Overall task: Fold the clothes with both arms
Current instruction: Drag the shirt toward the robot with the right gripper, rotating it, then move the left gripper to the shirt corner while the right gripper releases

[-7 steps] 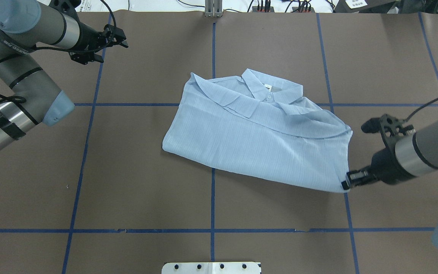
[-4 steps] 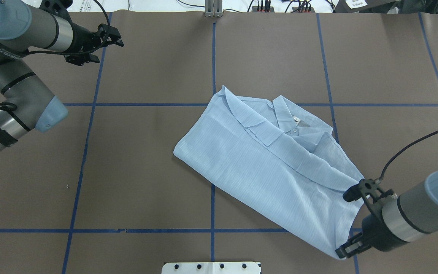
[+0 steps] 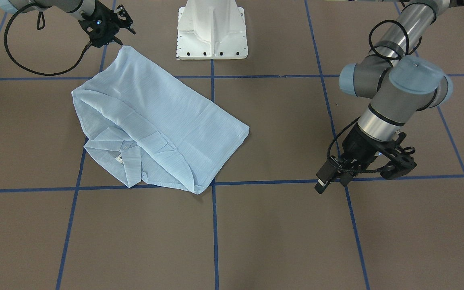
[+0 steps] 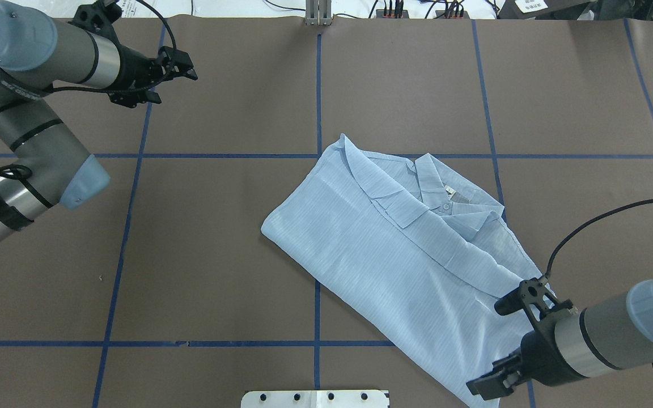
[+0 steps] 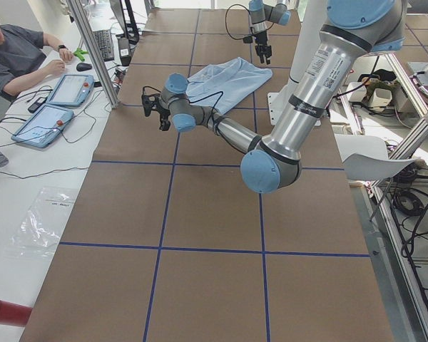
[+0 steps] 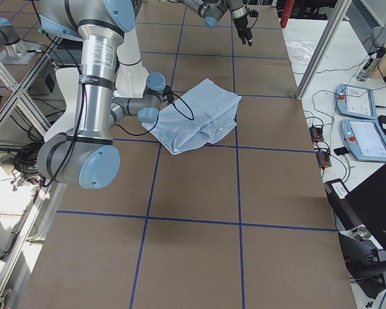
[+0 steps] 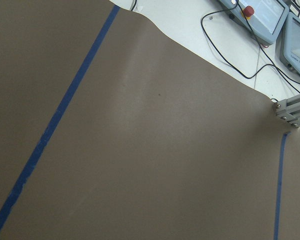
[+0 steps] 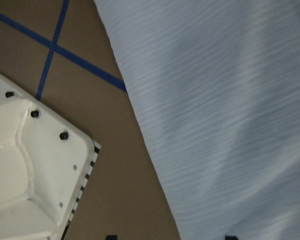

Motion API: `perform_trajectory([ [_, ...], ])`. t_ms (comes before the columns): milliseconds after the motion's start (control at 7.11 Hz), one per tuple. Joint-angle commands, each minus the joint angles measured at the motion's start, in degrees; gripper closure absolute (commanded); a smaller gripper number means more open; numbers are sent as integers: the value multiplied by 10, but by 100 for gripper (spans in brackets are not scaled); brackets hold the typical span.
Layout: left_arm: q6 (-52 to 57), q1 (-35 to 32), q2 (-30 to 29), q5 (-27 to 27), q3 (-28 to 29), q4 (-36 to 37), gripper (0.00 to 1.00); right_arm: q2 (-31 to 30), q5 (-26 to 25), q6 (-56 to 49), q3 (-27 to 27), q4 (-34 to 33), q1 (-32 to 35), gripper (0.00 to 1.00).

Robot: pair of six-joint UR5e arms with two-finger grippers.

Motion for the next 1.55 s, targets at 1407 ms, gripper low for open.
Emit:
perform_trajectory([
  [1407, -71, 233, -43, 66, -45, 156, 17, 82, -60, 0, -9, 6, 165, 0],
])
